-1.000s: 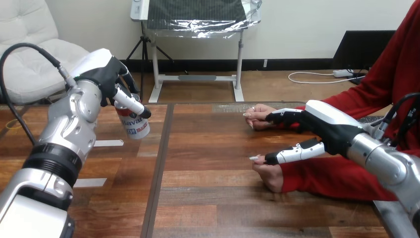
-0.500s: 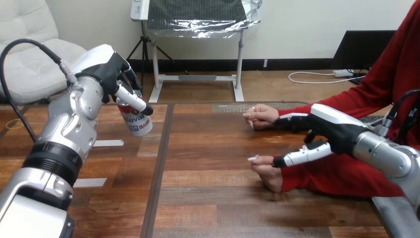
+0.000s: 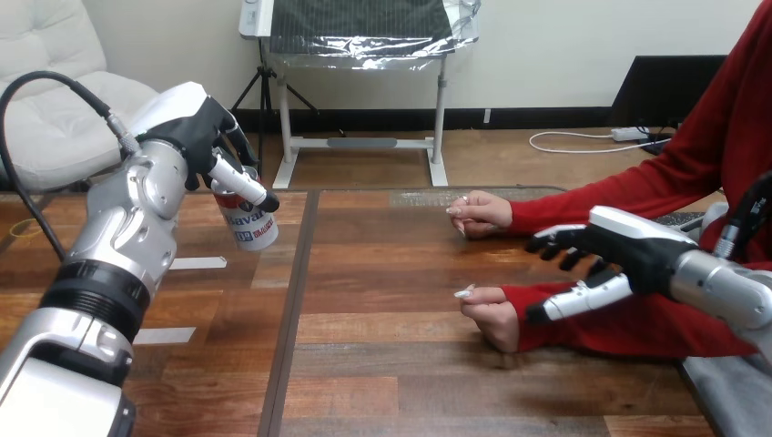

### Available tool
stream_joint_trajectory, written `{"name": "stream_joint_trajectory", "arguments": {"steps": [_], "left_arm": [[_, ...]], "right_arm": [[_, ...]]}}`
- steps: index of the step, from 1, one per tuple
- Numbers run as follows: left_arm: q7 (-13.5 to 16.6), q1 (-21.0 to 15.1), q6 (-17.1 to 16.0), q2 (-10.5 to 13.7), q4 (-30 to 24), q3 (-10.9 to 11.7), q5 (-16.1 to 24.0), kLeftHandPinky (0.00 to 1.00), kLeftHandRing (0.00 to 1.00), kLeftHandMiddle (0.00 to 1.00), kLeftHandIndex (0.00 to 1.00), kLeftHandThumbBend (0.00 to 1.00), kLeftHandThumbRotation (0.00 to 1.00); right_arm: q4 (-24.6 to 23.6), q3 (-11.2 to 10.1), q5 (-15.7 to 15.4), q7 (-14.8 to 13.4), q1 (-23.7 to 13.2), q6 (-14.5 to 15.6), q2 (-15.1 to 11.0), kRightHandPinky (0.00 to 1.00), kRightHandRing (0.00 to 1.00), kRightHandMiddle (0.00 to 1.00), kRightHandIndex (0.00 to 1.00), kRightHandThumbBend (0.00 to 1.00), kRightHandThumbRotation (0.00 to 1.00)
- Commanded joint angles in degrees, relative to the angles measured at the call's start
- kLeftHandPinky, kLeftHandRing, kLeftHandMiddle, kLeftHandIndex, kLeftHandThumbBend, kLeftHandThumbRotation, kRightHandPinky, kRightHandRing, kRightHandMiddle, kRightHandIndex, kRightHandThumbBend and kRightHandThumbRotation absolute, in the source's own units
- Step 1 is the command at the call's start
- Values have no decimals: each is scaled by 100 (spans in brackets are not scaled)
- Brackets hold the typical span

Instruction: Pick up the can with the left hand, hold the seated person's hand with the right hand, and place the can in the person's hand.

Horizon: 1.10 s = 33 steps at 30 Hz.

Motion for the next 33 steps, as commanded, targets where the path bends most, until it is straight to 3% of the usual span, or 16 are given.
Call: {"name": "stream_joint_trajectory", "arguments": {"steps": [1,4,14,23,28,33], "left_arm": [[30,-243,-33,176,-354,140,-1,31,38,44,45,78,0],[35,-240,-43,179,-345,131,7,31,39,44,45,78,0],[25,-194,-107,203,-401,146,-27,31,39,45,44,79,0],[36,-189,-67,196,-439,171,-47,31,39,45,45,78,0],[60,-183,-85,194,-446,183,-58,31,39,44,45,79,0],[54,-193,-60,175,-433,198,-79,30,38,44,45,79,0]], "right_arm": [[58,67,-13,-43,-535,-102,-131,68,82,86,87,100,59],[70,120,-25,10,-557,8,-152,68,82,86,87,100,59],[61,218,-58,119,-551,-44,-272,69,81,84,86,100,57],[119,252,-110,181,-580,16,-307,79,87,87,87,100,56],[113,324,-172,116,-586,-24,-337,84,87,86,86,100,51],[138,385,-232,189,-633,122,-328,89,87,87,86,100,49]]}}
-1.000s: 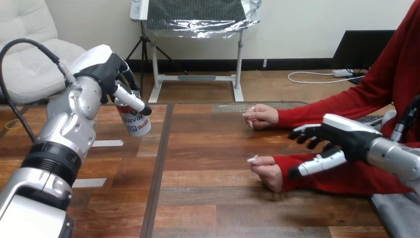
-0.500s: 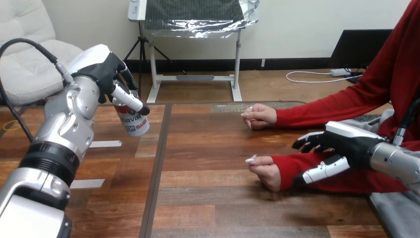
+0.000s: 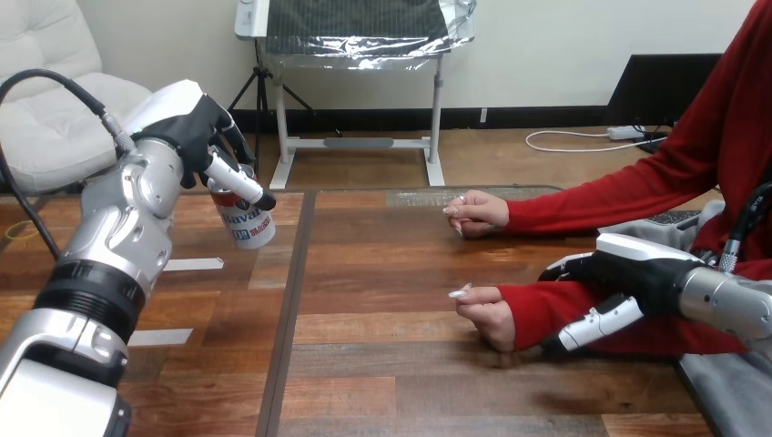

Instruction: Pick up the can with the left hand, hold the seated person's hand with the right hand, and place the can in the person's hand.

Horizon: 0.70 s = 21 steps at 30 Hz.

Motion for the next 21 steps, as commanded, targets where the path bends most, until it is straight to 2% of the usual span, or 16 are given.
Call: {"name": "stream_joint_trajectory", "arguments": {"steps": [1,2,7,10,21], "left_arm": [[66,-227,-56,111,-328,169,-44,30,38,44,45,79,0],[69,-225,-46,104,-334,171,-45,30,38,44,45,79,0],[91,-219,-54,92,-329,178,-60,30,38,43,44,79,0],[96,-220,-46,92,-331,167,-58,30,37,43,44,79,0],[78,-218,-55,116,-350,140,-30,30,38,44,44,79,0]], "right_arm": [[-34,31,-24,28,-617,100,-224,89,88,87,87,100,48],[-20,38,-33,27,-625,146,-206,89,88,87,87,100,48],[-9,40,-51,24,-632,260,-167,78,85,86,87,100,42],[-18,11,-17,9,-602,260,-144,76,84,86,86,100,40],[19,109,-165,-305,-531,177,-59,69,79,83,83,100,36]]}}
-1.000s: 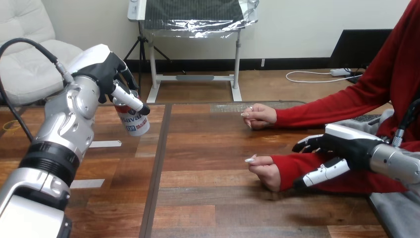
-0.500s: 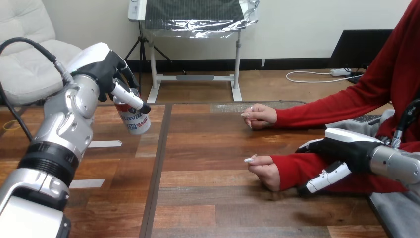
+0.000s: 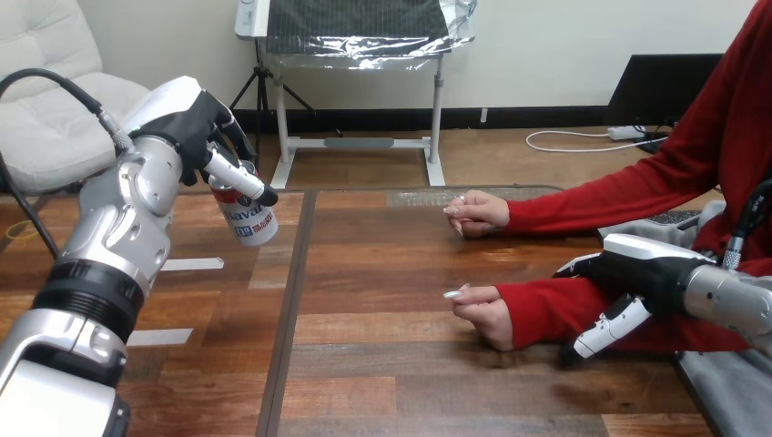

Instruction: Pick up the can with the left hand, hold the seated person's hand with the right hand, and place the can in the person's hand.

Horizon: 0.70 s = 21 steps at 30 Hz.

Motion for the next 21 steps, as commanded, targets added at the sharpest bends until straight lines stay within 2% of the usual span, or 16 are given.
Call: {"name": "stream_joint_trajectory", "arguments": {"steps": [1,5,11,13,21], "left_arm": [[77,-219,-59,117,-320,87,49,30,38,44,44,79,0],[53,-227,-13,124,-337,72,71,30,38,44,45,79,0],[25,-221,4,132,-367,91,49,31,39,44,45,79,0],[14,-223,14,134,-372,92,45,31,39,45,45,79,0],[-17,-212,27,151,-405,101,36,31,39,45,45,79,0]], "right_arm": [[10,56,-23,-258,-463,-52,-37,69,79,83,82,100,35],[-16,192,-174,-428,-449,-82,-25,68,77,82,81,100,32],[-14,242,-207,-544,-438,42,86,64,74,80,78,100,24],[-12,245,-208,-582,-428,29,99,62,73,79,77,100,20],[14,358,-319,-900,-417,-69,154,57,67,73,72,100,15]]}}
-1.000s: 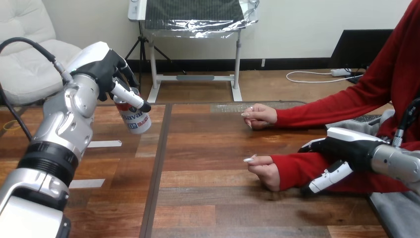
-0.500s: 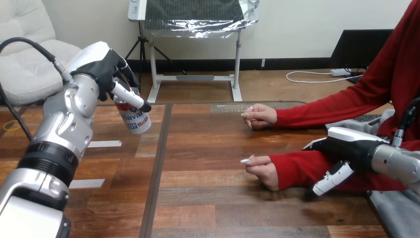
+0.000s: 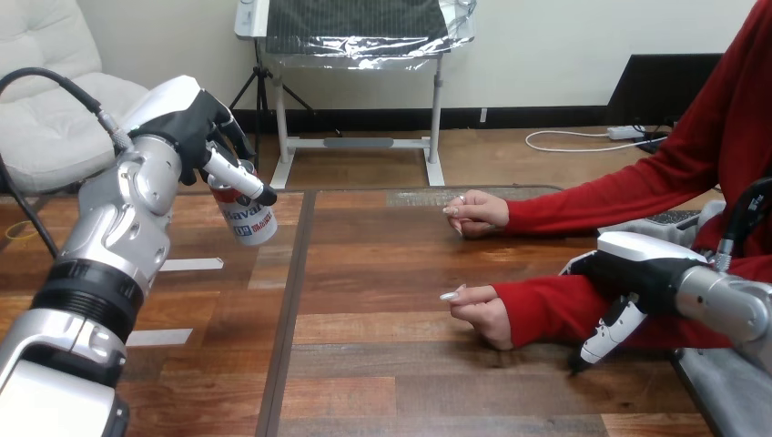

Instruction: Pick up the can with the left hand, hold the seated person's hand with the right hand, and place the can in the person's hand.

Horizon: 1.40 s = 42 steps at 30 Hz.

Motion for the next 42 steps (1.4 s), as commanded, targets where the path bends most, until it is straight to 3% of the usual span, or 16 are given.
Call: {"name": "stream_joint_trajectory", "arguments": {"steps": [1,14,28,42], "left_arm": [[20,-213,-17,140,-372,102,35,31,40,45,45,79,0],[-23,-198,47,142,-440,87,51,31,39,45,46,79,0],[-56,-160,51,151,-515,90,44,30,38,44,45,79,0],[-54,-183,46,133,-453,78,45,29,37,44,45,78,0]], "right_arm": [[19,66,-35,-272,-419,-89,80,55,66,72,70,100,14],[142,213,-164,-887,-409,-358,141,46,52,58,58,100,4],[245,243,-89,-1209,-386,-594,193,34,38,45,46,88,7],[329,242,-86,-1475,-361,-786,208,29,33,40,41,76,9]]}}
